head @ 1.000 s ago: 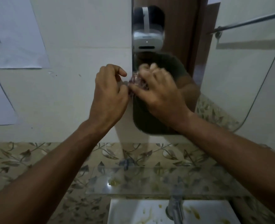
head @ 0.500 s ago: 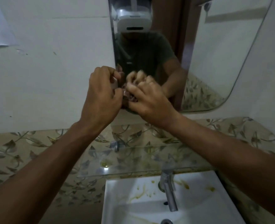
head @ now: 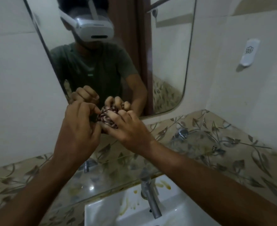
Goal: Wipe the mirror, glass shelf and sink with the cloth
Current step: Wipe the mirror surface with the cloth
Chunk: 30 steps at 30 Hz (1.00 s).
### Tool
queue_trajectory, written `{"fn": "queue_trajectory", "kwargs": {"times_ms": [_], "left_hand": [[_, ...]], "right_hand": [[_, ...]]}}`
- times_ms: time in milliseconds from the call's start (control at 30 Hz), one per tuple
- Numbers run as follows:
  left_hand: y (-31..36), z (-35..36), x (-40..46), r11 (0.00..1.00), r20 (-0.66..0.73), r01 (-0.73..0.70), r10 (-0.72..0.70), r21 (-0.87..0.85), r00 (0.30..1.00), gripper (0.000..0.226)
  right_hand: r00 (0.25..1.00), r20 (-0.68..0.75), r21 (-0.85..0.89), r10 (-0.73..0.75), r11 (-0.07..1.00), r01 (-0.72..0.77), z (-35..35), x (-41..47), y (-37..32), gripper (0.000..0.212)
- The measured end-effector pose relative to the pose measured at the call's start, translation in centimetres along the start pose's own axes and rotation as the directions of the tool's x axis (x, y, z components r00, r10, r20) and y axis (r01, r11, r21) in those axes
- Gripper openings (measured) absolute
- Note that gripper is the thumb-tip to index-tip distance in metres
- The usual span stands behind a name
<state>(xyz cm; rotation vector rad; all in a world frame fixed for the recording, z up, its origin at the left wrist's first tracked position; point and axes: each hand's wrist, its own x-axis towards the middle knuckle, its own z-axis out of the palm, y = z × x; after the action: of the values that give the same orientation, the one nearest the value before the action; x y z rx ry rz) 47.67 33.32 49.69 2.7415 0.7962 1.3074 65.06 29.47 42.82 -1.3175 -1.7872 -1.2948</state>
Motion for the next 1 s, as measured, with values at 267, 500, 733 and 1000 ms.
{"fn": "queue_trajectory", "kwargs": {"times_ms": [267, 500, 733, 1000], "left_hand": [[3.0, 3.6, 0.9, 0.998, 0.094, -0.063, 0.063, -0.001, 0.994, 0.032], [5.2, 5.8, 2.5, 0.987, 0.164, -0.159, 0.152, 0.026, 0.975, 0.031], [6.7, 7.9, 3.3, 0.983, 0.204, -0.184, 0.180, -0.001, 0.962, 0.025], [6.7, 8.6, 3.5, 0.983, 0.236, -0.181, 0.174, 0.009, 0.956, 0.033]], "right_hand": [[0.607, -0.204, 0.056, 0.769, 0.628, -0.776, -0.6, -4.1, 1.8, 0.039], [0.605, -0.188, 0.107, 0.774, 0.629, -0.770, 0.4, -4.1, 1.0, 0.034], [0.368, -0.258, 0.174, 0.893, 0.417, -0.892, -0.6, -5.8, 5.4, 0.036], [0.395, -0.235, 0.192, 0.888, 0.441, -0.877, -1.2, -6.0, 7.1, 0.038]]}}
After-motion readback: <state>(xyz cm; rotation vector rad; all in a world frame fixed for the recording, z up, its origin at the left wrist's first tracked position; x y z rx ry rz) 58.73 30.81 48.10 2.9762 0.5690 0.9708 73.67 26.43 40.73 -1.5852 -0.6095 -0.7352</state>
